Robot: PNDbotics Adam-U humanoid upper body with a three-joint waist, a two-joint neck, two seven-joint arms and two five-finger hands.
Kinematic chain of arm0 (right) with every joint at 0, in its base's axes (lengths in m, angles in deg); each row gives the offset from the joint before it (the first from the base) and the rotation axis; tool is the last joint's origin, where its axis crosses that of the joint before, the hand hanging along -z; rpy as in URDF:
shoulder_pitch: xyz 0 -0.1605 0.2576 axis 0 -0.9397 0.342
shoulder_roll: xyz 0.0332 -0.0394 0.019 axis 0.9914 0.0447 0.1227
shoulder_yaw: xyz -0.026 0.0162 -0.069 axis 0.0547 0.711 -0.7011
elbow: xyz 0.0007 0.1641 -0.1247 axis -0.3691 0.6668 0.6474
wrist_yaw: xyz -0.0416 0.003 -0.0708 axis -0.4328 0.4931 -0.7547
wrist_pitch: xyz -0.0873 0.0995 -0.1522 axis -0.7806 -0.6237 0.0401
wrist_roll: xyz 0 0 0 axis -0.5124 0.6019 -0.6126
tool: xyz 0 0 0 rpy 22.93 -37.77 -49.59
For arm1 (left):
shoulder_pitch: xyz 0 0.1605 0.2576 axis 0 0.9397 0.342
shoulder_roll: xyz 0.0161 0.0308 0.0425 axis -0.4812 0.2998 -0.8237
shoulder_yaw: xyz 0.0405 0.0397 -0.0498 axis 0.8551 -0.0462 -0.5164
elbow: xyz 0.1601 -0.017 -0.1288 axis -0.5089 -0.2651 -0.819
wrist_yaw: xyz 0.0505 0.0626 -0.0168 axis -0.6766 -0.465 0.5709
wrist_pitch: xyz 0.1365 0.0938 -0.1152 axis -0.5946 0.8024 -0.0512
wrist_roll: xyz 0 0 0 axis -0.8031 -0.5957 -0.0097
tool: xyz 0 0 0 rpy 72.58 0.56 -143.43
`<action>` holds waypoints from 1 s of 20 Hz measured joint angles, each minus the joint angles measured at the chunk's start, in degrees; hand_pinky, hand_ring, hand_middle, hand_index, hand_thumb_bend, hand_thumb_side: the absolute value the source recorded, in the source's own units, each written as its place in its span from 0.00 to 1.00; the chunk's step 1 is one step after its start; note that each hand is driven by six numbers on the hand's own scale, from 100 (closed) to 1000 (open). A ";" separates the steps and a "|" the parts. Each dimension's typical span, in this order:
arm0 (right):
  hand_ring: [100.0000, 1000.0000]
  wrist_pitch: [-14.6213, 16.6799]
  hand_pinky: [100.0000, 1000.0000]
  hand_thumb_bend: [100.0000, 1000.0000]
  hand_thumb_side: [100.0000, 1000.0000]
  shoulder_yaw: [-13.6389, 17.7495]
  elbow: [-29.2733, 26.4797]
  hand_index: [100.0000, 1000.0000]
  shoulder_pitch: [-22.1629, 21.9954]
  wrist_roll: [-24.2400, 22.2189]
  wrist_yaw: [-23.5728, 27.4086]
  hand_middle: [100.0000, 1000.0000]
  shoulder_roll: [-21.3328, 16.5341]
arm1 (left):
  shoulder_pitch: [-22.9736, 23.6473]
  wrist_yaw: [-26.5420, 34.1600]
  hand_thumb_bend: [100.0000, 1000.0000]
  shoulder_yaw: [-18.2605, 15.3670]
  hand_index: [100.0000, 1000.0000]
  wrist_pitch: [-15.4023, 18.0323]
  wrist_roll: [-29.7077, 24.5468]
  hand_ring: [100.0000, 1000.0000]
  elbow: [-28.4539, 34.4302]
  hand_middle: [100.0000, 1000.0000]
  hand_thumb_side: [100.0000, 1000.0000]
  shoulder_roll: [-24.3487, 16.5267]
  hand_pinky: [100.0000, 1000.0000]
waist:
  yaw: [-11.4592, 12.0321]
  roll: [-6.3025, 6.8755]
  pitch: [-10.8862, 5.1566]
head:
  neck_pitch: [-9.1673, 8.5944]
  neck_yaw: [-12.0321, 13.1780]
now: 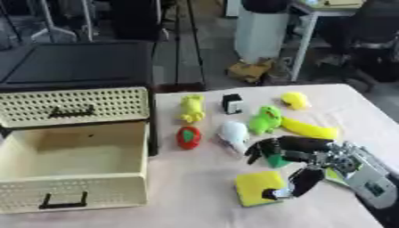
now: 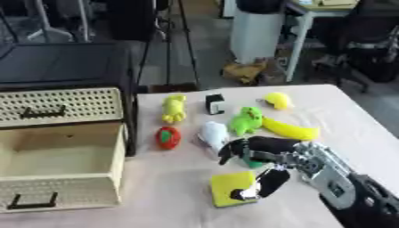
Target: Pick up objects from table and place into drawer.
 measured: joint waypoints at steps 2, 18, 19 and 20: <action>0.88 0.42 0.74 0.41 0.47 -0.01 1.39 0.84 0.10 0.39 -1.70 0.89 0.39 | 0.00 -0.08 0.56 -0.01 0.74 0.02 -0.12 0.00 0.01 0.28 1.00 0.01 0.09 | 0.01 0.00 0.01 | 0.00 -0.01; 0.85 3.14 0.73 0.41 0.48 -1.63 3.83 0.84 0.40 -0.68 -7.94 0.86 1.46 | 0.35 -0.17 0.55 -0.02 0.74 0.34 -0.90 0.00 0.04 0.28 1.00 0.53 0.10 | -0.01 0.01 0.05 | 0.00 0.00; 0.84 3.22 0.73 0.41 0.48 -1.70 3.84 0.84 0.40 -0.81 -8.00 0.86 1.48 | 0.35 -0.17 0.55 -0.02 0.74 0.38 -0.98 0.00 0.04 0.28 1.00 0.53 0.10 | -0.01 0.02 0.05 | 0.00 0.00; 0.84 3.26 0.73 0.41 0.48 -1.83 3.87 0.84 0.40 -0.90 -8.08 0.85 1.53 | 0.35 -0.17 0.55 -0.02 0.74 0.40 -1.05 0.00 0.04 0.28 1.00 0.53 0.09 | -0.01 0.03 0.05 | 0.00 0.00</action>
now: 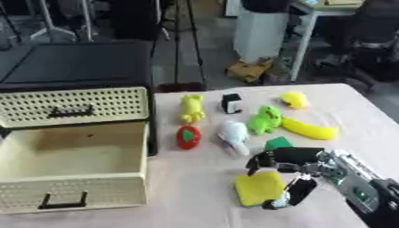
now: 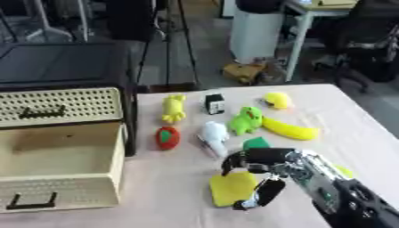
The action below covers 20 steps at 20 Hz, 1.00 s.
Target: Pick up objects from table and place into drawer.
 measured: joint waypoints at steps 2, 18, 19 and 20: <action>0.83 0.08 0.72 0.41 0.48 -0.14 0.32 0.84 0.02 -0.18 -0.20 0.84 0.36 | 0.00 0.00 0.54 0.00 0.74 -0.02 -0.09 0.00 0.00 0.28 1.00 0.01 0.09 | 0.00 0.03 0.00 | 0.00 0.00; 0.57 1.40 0.47 0.38 0.27 -0.60 2.48 0.81 0.52 5.25 -5.32 0.63 2.09 | 0.06 0.00 0.53 0.00 0.74 0.21 -0.37 0.00 0.02 0.28 1.00 0.48 0.09 | 0.20 -0.02 0.14 | -0.12 -0.02; 0.55 1.52 0.45 0.35 0.23 -0.69 2.68 0.81 0.54 5.78 -5.61 0.62 2.31 | 0.06 0.00 0.53 0.00 0.74 0.24 -0.40 0.00 0.02 0.28 1.00 0.49 0.09 | 0.20 -0.02 0.18 | -0.16 -0.02; 0.52 1.63 0.40 0.31 0.18 -0.79 2.81 0.79 0.55 6.30 -5.91 0.58 2.51 | 0.06 0.00 0.53 0.00 0.74 0.28 -0.44 0.00 0.02 0.28 1.00 0.49 0.09 | 0.20 -0.02 0.21 | -0.24 -0.02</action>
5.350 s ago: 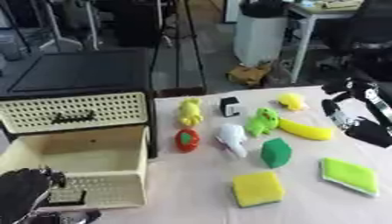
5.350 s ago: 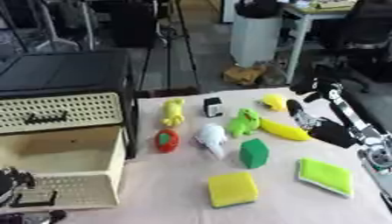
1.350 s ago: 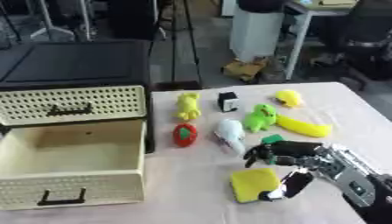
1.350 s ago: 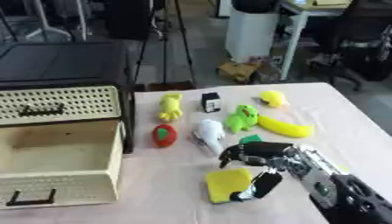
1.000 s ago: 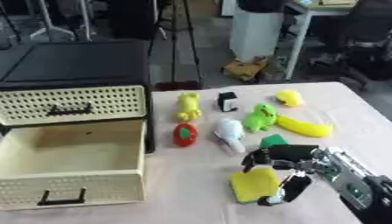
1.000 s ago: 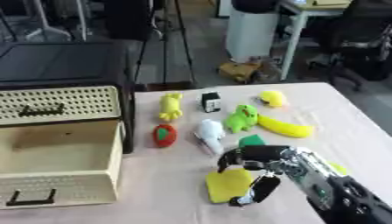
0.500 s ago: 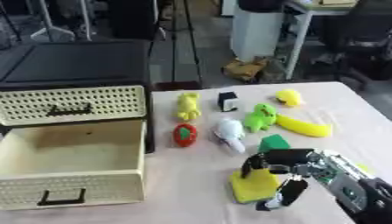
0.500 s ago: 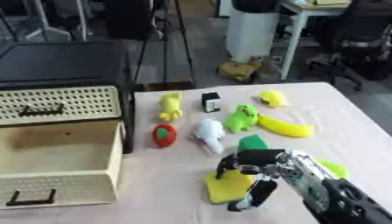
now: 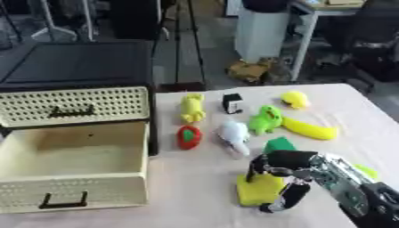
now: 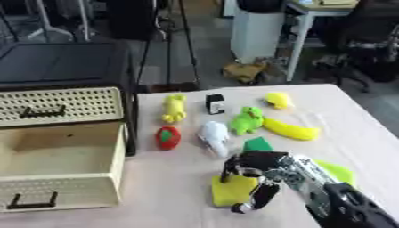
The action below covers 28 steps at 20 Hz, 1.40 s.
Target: Pick up objects from table and place into drawer.
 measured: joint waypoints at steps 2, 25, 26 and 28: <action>0.45 0.24 0.32 0.20 0.08 -0.02 0.28 0.78 0.01 1.09 -0.47 0.51 0.33 | 0.01 0.00 0.53 0.00 0.74 0.06 -0.06 0.00 0.01 0.29 1.00 0.00 0.09 | 0.00 0.00 0.00 | -0.10 0.00; 0.38 -6.60 0.21 0.05 0.04 2.91 -20.42 0.76 8.33 1.18 19.04 0.41 -7.15 | 0.53 0.31 0.52 0.00 0.74 0.45 -0.45 0.00 -0.03 0.28 1.00 0.02 0.09 | 0.71 -0.08 -1.98 | 0.42 -0.05; 0.38 -6.78 0.21 0.05 0.04 2.60 -20.39 0.76 9.76 0.65 19.41 0.41 -7.06 | 0.50 0.40 0.52 0.03 0.74 0.55 -0.52 0.00 -0.03 0.28 1.00 0.07 0.09 | 1.17 0.17 -2.11 | 0.43 -0.19; 0.38 -6.90 0.21 0.04 0.04 1.81 -19.55 0.76 12.55 -0.36 19.76 0.41 -6.17 | 0.33 0.61 0.53 0.08 0.74 0.74 -0.68 0.00 -0.03 0.28 1.00 0.58 0.09 | 2.31 0.68 -2.16 | 0.44 -0.57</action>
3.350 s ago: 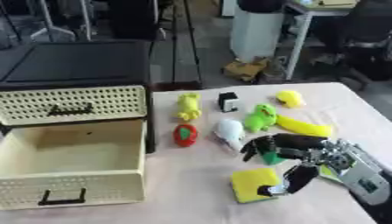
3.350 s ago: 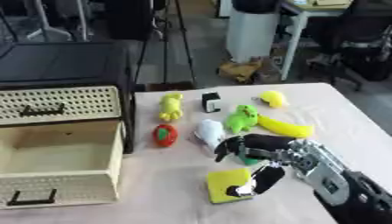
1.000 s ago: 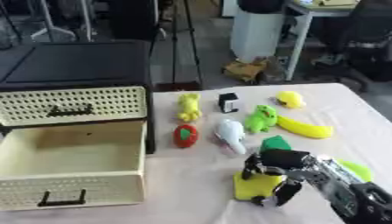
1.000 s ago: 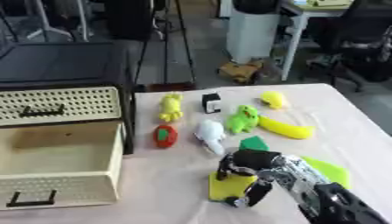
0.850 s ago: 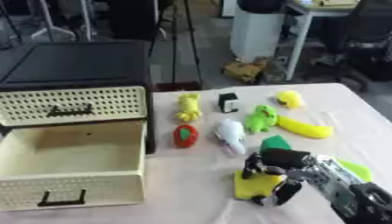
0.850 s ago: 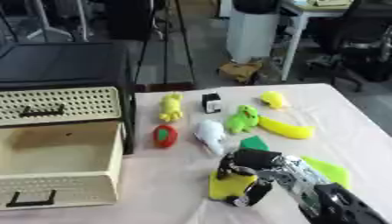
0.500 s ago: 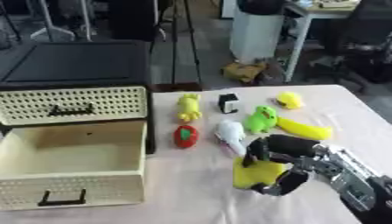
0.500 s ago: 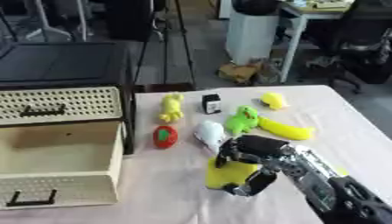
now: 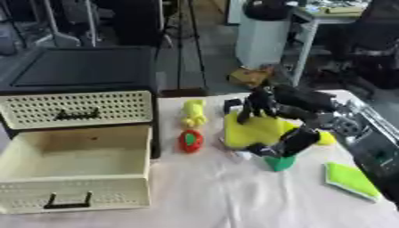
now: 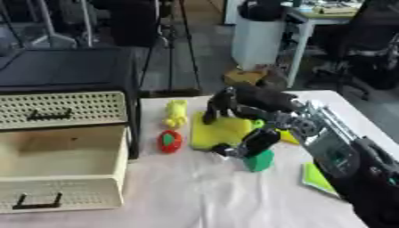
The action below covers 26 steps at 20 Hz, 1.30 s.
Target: Pick up objects from table and place into drawer.
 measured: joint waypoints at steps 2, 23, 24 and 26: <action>0.38 0.10 0.21 0.04 0.04 -0.86 1.71 0.76 2.53 -0.90 0.12 0.41 1.40 | -0.53 0.26 0.53 0.29 0.74 0.21 -0.18 0.00 0.00 0.28 1.00 0.45 0.09 | 1.20 0.35 0.00 | 0.00 -0.46; 0.40 4.62 0.23 0.03 0.06 -2.96 24.54 0.76 17.08 -1.55 -6.96 0.41 16.04 | -8.41 2.65 0.54 2.82 0.74 2.28 -1.90 0.00 1.14 0.28 1.00 4.60 0.10 | 13.46 1.63 4.00 | -4.26 -7.60; 0.40 4.73 0.23 0.03 0.06 -2.72 25.22 0.76 17.37 -1.13 -7.54 0.41 16.25 | -8.75 2.73 0.54 2.85 0.74 2.36 -1.98 0.00 1.32 0.28 1.00 4.82 0.10 | 14.05 1.70 4.34 | -4.71 -8.07; 0.41 4.80 0.24 0.03 0.08 -2.14 26.49 0.76 17.92 -0.18 -8.59 0.42 16.75 | -9.42 2.92 0.54 3.00 0.74 2.43 -2.06 0.00 1.67 0.28 1.00 5.03 0.10 | 14.91 1.73 5.04 | -5.48 -8.80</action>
